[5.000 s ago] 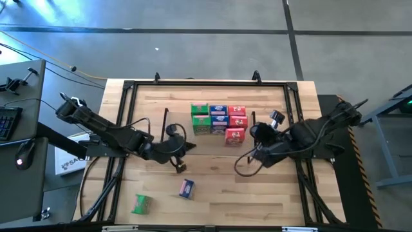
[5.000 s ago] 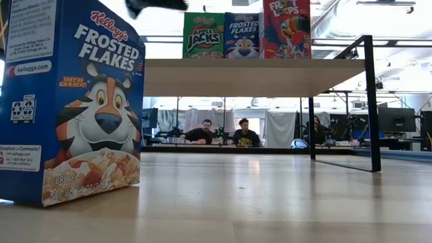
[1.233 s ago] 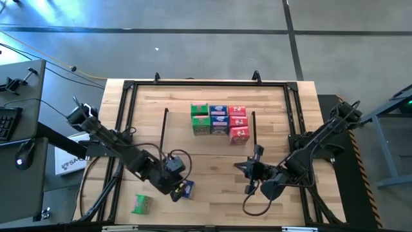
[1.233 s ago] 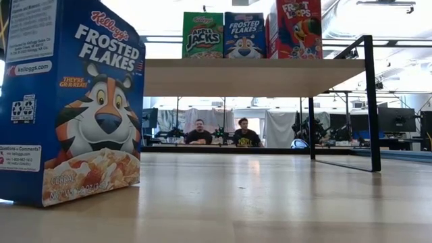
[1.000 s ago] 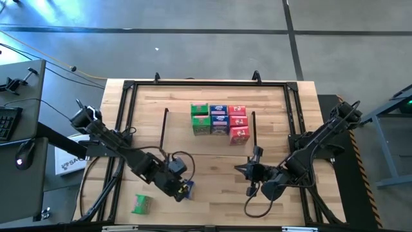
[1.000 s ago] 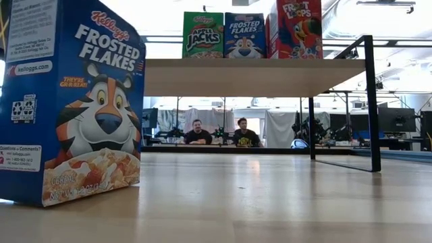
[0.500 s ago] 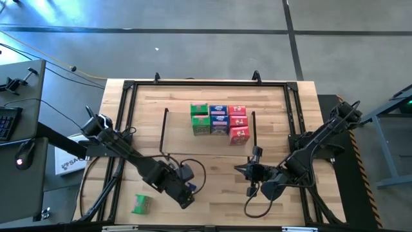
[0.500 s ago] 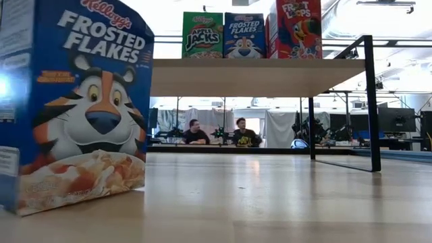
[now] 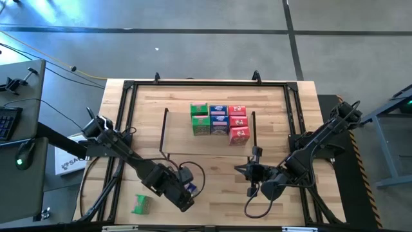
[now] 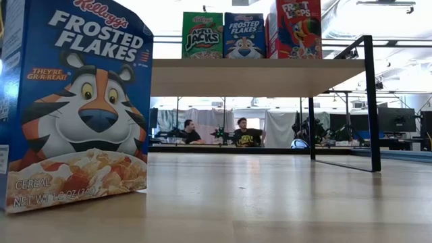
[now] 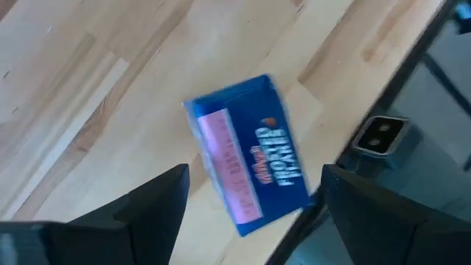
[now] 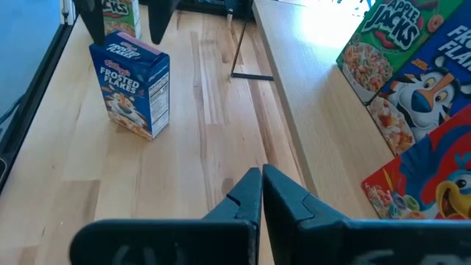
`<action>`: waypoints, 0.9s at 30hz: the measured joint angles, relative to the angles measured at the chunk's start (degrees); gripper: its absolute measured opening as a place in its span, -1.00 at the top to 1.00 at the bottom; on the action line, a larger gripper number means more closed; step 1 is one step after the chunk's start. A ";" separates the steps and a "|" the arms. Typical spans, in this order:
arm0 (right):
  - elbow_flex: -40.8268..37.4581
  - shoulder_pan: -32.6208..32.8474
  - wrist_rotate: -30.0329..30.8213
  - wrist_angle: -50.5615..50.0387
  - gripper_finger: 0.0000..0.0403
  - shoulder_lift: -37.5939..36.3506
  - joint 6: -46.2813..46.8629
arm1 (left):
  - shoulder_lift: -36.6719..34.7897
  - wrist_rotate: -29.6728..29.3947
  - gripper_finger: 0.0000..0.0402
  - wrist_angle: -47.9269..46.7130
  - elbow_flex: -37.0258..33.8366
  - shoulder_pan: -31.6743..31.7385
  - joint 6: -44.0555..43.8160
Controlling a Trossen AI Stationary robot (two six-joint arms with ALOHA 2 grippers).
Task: Stack cereal on shelf
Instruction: Put the blue cereal box on the shelf aligned with the other blue cereal box
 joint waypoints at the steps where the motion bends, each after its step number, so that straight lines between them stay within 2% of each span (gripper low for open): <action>1: 0.00 0.00 0.00 -0.02 0.99 0.00 -0.17 | 0.52 0.02 -0.51 -0.20 0.00 -0.24 -0.14; 9: 0.01 0.00 0.00 -0.14 0.99 0.00 -0.81 | 3.29 0.89 -0.57 -0.75 0.00 -0.69 0.01; 13: 0.00 0.00 0.00 -0.27 0.99 0.00 -0.74 | 3.35 -0.70 -0.51 -1.29 0.00 -1.56 1.97; 16: 0.00 0.00 0.02 -0.25 0.99 0.00 -0.68 | 3.35 -1.37 -0.36 -1.86 0.00 -2.01 4.64; 21: 0.01 0.00 0.02 -0.05 0.99 0.00 -0.65 | 3.13 -1.38 0.03 -1.77 0.05 -1.57 11.98; 24: 0.00 0.00 0.04 0.08 0.99 0.00 -0.66 | 2.86 -0.94 0.24 -3.77 2.13 -0.87 17.96; 27: 0.00 -0.01 0.07 0.48 0.99 0.00 -0.69 | 2.51 -1.98 0.33 -6.71 5.98 0.69 24.35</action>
